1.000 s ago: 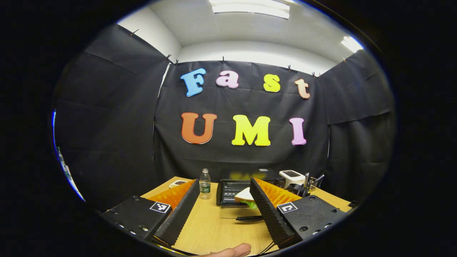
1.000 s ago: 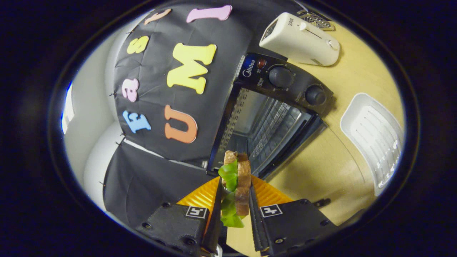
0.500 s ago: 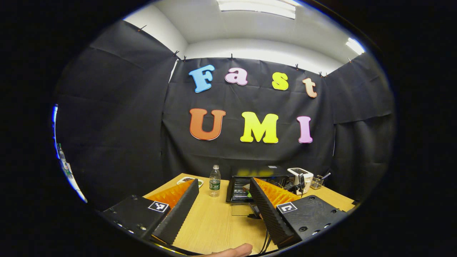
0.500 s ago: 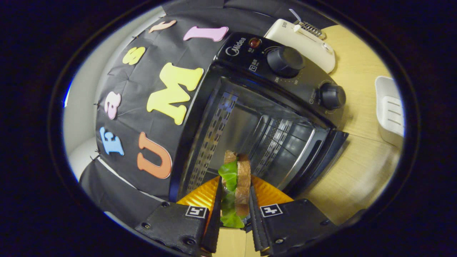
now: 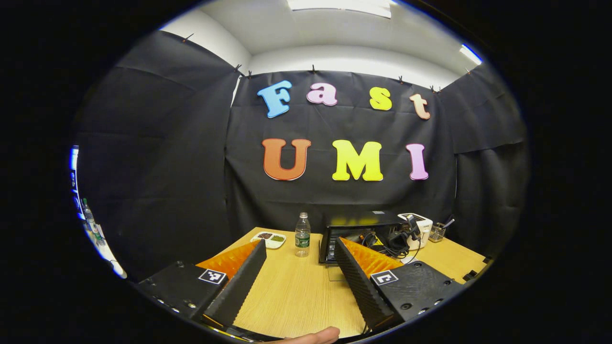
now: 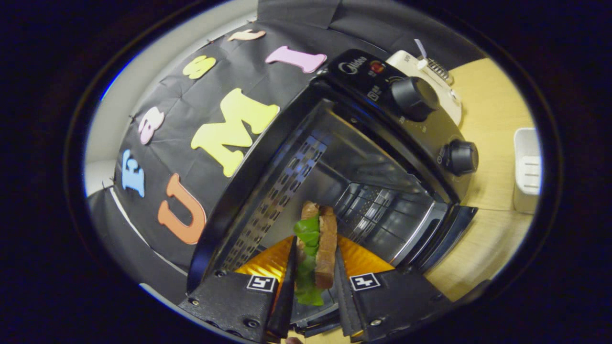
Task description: Open the electric oven with the left hand, put the food in, and close the electric oven.
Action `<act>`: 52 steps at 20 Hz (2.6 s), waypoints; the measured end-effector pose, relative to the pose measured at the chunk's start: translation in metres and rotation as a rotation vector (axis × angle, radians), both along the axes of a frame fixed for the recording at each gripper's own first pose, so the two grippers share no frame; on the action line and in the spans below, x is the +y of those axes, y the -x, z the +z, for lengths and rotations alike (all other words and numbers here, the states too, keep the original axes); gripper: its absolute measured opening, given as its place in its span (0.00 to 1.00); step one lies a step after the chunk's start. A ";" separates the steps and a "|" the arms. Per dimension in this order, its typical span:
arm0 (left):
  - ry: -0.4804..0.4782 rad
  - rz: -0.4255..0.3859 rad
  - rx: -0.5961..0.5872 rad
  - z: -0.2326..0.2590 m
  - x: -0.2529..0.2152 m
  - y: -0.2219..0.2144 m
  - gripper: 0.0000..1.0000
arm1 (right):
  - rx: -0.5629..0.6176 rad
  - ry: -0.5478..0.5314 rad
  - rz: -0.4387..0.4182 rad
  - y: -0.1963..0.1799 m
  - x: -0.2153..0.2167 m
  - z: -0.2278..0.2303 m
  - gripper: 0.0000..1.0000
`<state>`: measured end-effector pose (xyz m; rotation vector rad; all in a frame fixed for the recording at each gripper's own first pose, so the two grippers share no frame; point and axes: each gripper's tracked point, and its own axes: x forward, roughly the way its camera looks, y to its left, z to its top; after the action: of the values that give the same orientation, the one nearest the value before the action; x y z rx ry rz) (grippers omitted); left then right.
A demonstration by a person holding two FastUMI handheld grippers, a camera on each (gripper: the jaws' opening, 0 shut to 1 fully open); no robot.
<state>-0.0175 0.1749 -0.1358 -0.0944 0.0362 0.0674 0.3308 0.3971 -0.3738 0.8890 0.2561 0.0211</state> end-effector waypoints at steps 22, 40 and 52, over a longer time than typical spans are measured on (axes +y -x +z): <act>0.048 0.017 0.034 -0.018 0.012 0.016 0.94 | 0.134 0.714 0.341 0.009 0.025 -0.024 1.00; 0.033 -0.006 0.072 -0.021 -0.014 0.024 0.94 | 0.388 0.834 0.708 0.074 0.040 -0.026 1.00; 0.036 0.009 0.100 -0.026 -0.033 -0.009 0.94 | 0.083 0.732 0.671 0.136 -0.028 0.100 1.00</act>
<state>-0.0087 0.1420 -0.1618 -0.1268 0.1371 0.0809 0.1948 0.3688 -0.2738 0.0479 0.5854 0.4846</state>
